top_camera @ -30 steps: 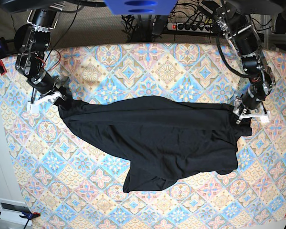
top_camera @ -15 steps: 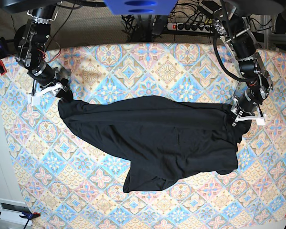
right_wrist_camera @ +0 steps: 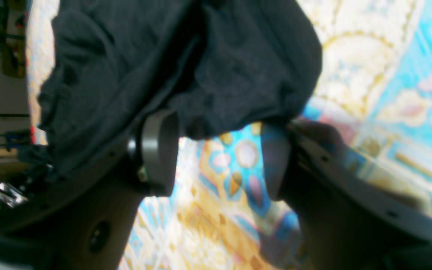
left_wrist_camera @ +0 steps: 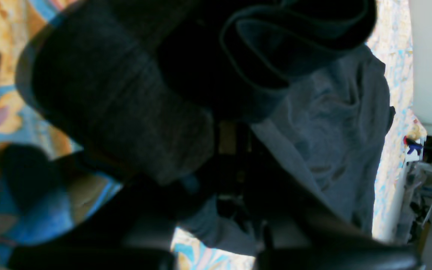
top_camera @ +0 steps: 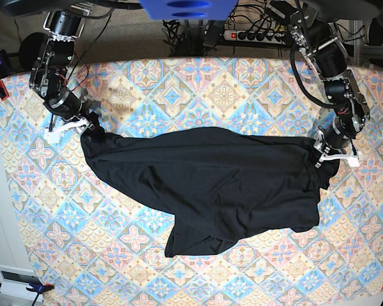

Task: Layout the t-shirt on the table in an organized manner, then fold the t-shirt properly
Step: 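Lift the held edge with both grippers and draw it toward the robot, then pull the held shirt edge apart with both grippers, stretching it wide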

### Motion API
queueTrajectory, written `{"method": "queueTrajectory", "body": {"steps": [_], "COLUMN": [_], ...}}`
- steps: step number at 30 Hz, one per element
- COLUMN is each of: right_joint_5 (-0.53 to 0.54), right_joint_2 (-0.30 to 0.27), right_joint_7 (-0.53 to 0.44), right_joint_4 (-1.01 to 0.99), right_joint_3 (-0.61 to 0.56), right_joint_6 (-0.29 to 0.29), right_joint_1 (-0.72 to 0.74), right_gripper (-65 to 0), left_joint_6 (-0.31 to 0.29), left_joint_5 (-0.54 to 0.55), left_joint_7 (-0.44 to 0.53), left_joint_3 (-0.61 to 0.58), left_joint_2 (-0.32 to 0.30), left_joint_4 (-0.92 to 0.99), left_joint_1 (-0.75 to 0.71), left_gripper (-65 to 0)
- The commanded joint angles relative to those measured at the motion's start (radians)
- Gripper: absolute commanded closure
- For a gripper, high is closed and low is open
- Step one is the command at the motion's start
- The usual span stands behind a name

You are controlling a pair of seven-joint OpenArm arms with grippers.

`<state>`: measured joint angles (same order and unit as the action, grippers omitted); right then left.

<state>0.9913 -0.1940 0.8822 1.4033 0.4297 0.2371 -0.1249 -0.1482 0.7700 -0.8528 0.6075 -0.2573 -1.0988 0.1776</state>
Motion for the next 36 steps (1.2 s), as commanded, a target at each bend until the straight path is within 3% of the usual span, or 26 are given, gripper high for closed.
{"method": "queueTrajectory", "body": {"steps": [1,10,13,18,27,36], "right_joint_5": [0.007,0.005,0.005,0.005,0.007,0.008], "right_joint_2": [-0.002,-0.002,-0.002,-0.002,-0.002,-0.003], "right_joint_7": [-0.005,-0.007,-0.010,-0.014,-0.007,-0.005], "right_joint_4": [-0.005,-0.123,-0.146,-0.140,0.017,0.173], "right_joint_3": [0.004,0.004,0.004,0.004,0.010,0.008], "right_joint_6": [0.006,0.006,0.006,0.006,0.006,0.006], "right_joint_1": [0.021,0.113,0.129,0.130,0.037,-0.100], "right_gripper": [-33.8,-32.5,-23.6,0.0,0.0,0.0], "left_joint_6": [-0.006,-0.006,-0.006,-0.006,-0.006,-0.008], "left_joint_5": [0.015,0.015,0.015,0.044,0.245,0.263], "left_joint_7": [0.011,0.011,0.011,0.010,-0.006,-0.009], "left_joint_3": [0.002,0.002,0.004,0.004,0.004,0.004], "left_joint_2": [-0.018,-0.018,-0.018,-0.035,-0.152,-0.191], "left_joint_4": [-0.014,-0.014,-0.014,-0.016,-0.016,-0.048], "left_joint_1": [0.017,0.017,0.017,0.013,-0.091,-0.195], "left_gripper": [0.0,0.0,0.0,0.0,0.0,0.0]}}
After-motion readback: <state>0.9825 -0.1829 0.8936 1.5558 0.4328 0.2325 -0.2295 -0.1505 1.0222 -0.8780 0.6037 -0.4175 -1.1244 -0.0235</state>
